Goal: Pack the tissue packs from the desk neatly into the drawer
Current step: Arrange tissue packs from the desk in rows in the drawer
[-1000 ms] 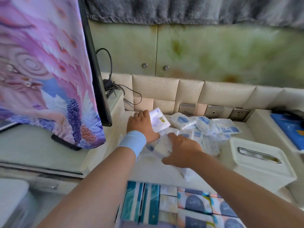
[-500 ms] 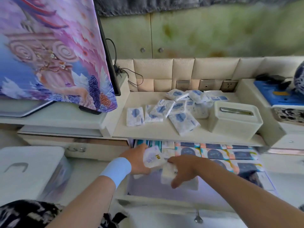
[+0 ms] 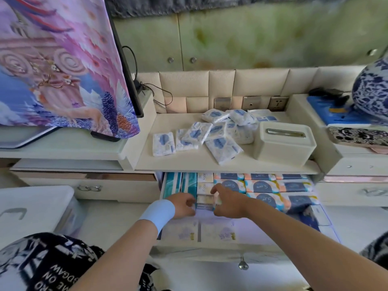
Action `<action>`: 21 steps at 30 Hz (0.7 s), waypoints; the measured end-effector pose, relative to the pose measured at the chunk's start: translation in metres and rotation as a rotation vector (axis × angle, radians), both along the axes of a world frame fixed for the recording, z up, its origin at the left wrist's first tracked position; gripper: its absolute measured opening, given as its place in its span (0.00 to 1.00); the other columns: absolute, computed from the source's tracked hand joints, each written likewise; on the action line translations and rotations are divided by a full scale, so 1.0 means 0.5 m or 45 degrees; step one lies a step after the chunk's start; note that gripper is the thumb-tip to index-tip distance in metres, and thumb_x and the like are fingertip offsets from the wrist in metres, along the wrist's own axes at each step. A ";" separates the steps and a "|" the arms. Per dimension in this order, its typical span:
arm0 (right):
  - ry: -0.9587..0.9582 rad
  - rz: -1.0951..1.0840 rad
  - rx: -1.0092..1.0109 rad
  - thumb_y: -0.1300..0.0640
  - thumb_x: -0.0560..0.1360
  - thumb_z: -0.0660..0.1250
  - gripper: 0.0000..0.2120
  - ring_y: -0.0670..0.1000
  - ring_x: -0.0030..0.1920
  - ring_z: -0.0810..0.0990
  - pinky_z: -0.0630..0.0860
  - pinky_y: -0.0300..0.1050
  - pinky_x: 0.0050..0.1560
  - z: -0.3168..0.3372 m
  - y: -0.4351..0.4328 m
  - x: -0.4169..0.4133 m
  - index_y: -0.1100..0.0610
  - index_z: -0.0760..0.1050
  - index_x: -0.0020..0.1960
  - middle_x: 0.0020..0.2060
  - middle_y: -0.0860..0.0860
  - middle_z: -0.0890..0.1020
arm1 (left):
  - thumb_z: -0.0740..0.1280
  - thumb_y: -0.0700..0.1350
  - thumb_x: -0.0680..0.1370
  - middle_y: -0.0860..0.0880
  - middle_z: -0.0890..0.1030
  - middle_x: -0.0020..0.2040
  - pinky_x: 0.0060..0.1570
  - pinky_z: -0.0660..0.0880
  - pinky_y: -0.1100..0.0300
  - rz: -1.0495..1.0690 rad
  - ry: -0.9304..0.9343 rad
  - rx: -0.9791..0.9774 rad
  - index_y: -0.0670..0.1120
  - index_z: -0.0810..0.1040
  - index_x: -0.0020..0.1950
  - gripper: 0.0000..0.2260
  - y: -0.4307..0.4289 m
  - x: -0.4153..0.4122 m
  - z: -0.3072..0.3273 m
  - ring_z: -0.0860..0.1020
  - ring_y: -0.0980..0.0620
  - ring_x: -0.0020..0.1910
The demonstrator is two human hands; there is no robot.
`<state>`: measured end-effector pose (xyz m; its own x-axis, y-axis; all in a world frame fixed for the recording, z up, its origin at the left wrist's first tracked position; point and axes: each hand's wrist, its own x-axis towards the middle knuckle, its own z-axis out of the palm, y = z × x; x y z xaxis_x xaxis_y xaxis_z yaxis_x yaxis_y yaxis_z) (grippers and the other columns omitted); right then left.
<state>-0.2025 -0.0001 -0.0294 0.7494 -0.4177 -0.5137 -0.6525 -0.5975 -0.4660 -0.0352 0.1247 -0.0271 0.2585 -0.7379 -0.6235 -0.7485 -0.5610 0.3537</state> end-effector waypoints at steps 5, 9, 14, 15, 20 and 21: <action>-0.163 -0.018 0.049 0.58 0.69 0.75 0.44 0.52 0.55 0.73 0.72 0.44 0.52 -0.008 0.001 0.020 0.46 0.52 0.75 0.66 0.53 0.69 | 0.67 0.51 0.78 0.48 0.83 0.55 0.52 0.80 0.55 0.576 0.688 -0.233 0.49 0.70 0.69 0.21 -0.035 -0.012 0.001 0.84 0.50 0.51; -0.357 -0.058 0.144 0.59 0.66 0.80 0.58 0.51 0.58 0.75 0.72 0.42 0.56 -0.017 0.007 0.038 0.42 0.42 0.79 0.60 0.47 0.71 | 0.71 0.42 0.76 0.44 0.84 0.52 0.52 0.81 0.56 0.660 0.854 -0.290 0.48 0.70 0.68 0.21 -0.043 -0.020 -0.011 0.85 0.48 0.47; -0.571 -0.221 -0.108 0.53 0.64 0.81 0.38 0.45 0.50 0.76 0.73 0.37 0.50 -0.051 -0.003 0.042 0.47 0.68 0.70 0.54 0.48 0.76 | 0.70 0.39 0.77 0.40 0.84 0.50 0.50 0.81 0.52 0.877 0.872 -0.394 0.45 0.71 0.67 0.19 -0.049 0.003 -0.043 0.84 0.45 0.44; -0.584 -0.222 -0.173 0.52 0.64 0.81 0.32 0.46 0.48 0.76 0.74 0.39 0.50 -0.057 -0.003 0.040 0.48 0.73 0.64 0.53 0.48 0.77 | 0.70 0.41 0.77 0.41 0.84 0.49 0.48 0.81 0.53 0.877 0.824 -0.385 0.45 0.72 0.66 0.18 -0.049 0.006 -0.049 0.84 0.46 0.42; -0.367 -0.057 -0.284 0.48 0.69 0.75 0.24 0.48 0.56 0.77 0.73 0.42 0.60 -0.095 0.006 0.034 0.47 0.75 0.64 0.56 0.46 0.79 | 0.68 0.53 0.77 0.49 0.78 0.57 0.52 0.75 0.54 0.178 -0.181 -0.276 0.50 0.76 0.61 0.15 -0.044 0.021 -0.078 0.77 0.48 0.54; -0.345 0.022 -0.418 0.46 0.70 0.74 0.23 0.49 0.57 0.76 0.70 0.46 0.63 -0.105 0.006 0.035 0.46 0.75 0.63 0.57 0.46 0.80 | 0.68 0.52 0.77 0.48 0.75 0.59 0.57 0.73 0.53 0.086 -0.286 -0.324 0.50 0.75 0.63 0.15 -0.043 0.024 -0.087 0.73 0.47 0.60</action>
